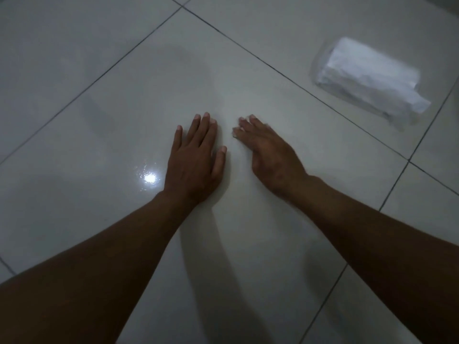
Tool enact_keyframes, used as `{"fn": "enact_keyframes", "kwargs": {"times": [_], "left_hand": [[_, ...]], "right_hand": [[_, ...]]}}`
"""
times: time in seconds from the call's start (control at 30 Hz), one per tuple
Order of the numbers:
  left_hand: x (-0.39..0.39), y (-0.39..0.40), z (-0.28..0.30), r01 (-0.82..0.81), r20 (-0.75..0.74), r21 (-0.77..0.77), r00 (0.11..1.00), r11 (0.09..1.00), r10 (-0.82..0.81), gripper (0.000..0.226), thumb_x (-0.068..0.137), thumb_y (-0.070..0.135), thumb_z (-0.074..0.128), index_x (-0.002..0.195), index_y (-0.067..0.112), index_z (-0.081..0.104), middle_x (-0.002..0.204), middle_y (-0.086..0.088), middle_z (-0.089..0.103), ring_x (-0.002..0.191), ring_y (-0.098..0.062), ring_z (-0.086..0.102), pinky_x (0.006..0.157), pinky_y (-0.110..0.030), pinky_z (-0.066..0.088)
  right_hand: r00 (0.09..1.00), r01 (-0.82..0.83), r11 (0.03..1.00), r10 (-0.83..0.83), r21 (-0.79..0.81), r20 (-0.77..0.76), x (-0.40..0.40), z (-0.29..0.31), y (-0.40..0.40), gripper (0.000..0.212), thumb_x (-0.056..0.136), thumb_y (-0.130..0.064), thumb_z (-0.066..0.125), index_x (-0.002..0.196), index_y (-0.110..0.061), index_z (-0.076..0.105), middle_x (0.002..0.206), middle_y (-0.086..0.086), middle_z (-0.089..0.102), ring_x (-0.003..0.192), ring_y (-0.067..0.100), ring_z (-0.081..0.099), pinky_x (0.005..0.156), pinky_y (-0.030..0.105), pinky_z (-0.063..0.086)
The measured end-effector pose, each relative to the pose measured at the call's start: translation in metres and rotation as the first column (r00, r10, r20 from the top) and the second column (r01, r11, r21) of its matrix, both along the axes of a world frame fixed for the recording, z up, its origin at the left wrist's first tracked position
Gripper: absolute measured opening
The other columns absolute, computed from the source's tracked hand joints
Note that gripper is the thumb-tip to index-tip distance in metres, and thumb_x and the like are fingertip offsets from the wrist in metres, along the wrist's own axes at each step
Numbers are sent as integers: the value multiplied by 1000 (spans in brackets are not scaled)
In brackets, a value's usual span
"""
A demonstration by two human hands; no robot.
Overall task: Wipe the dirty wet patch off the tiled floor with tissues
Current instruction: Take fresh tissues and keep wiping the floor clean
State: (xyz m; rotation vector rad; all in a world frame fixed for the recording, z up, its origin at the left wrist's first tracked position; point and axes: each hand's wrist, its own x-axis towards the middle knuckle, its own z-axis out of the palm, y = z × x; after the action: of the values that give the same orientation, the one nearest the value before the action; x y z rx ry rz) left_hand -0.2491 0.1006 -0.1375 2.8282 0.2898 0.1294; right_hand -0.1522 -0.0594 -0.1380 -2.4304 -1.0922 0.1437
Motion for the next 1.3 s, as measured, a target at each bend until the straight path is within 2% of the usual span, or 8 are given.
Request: {"fn": "enact_keyframes", "kwargs": {"times": [0.23, 0.4, 0.47, 0.67, 0.87, 1.07, 1.17, 1.3], "left_hand": [[-10, 11, 1, -18, -28, 2, 999, 1000, 19, 63, 100, 40, 29, 154, 7, 25, 162, -10, 19, 151, -22, 11, 123, -46, 7], [-14, 10, -3, -26, -29, -14, 999, 1000, 26, 64, 100, 41, 27, 154, 7, 25, 162, -10, 20, 151, -22, 11, 123, -45, 7], [-15, 9, -4, -27, -25, -16, 999, 1000, 27, 64, 100, 42, 27, 154, 7, 26, 162, -11, 20, 151, -22, 12, 123, -44, 6], [-16, 13, -4, -59, -28, -37, 998, 998, 58, 62, 102, 41, 28, 154, 8, 23, 163, -10, 18, 152, -21, 9, 123, -45, 6], [-26, 44, 0, -137, -51, -16, 989, 990, 136, 65, 101, 44, 24, 155, 8, 20, 163, -10, 14, 152, -20, 6, 123, -45, 6], [-49, 80, 4, -271, -60, 1, 961, 963, 271, 66, 100, 44, 26, 155, 7, 18, 164, -10, 13, 152, -22, 6, 123, -46, 6], [-60, 91, 2, -296, -73, 13, 952, 955, 296, 66, 100, 41, 26, 155, 7, 16, 164, -11, 11, 152, -23, 5, 123, -45, 5], [-69, 94, -4, -319, -68, 19, 945, 947, 320, 63, 101, 38, 23, 155, 6, 17, 164, -11, 11, 152, -22, 4, 123, -44, 4]], "right_hand": [[983, 161, 983, -168, 85, 77, -1, -4, 7, 43, 87, 2, 46, 124, -11, 65, 136, 8, 59, 132, 27, 49, 113, 43, 35], [985, 65, 993, -80, 99, 153, -18, -6, -5, 40, 88, 6, 53, 124, -8, 66, 134, 10, 60, 130, 27, 51, 111, 43, 39], [975, 116, 987, -134, 114, 176, -12, -10, -4, 38, 89, 5, 53, 122, -8, 67, 133, 11, 60, 129, 28, 53, 110, 42, 39], [923, 380, 915, -384, 137, 7, 20, -13, 52, 39, 94, -2, 44, 125, -11, 65, 142, 7, 54, 139, 24, 41, 108, 31, 36], [977, 97, 984, -122, 146, 173, -12, -17, 45, 37, 88, 4, 52, 118, -9, 70, 130, 10, 62, 127, 27, 54, 105, 31, 40], [950, 292, 941, -307, 169, 65, -19, -20, 83, 39, 87, 7, 45, 114, -6, 70, 134, 12, 59, 133, 27, 47, 104, 28, 35], [982, 177, 966, -185, 188, 25, -23, -15, 124, 39, 86, 8, 45, 115, -2, 69, 135, 16, 58, 134, 32, 46, 104, 35, 41], [999, -41, 997, 39, 61, 30, -43, -4, 155, 35, 98, -12, 44, 128, -5, 60, 147, 10, 48, 143, 25, 32, 112, 32, 32]]}}
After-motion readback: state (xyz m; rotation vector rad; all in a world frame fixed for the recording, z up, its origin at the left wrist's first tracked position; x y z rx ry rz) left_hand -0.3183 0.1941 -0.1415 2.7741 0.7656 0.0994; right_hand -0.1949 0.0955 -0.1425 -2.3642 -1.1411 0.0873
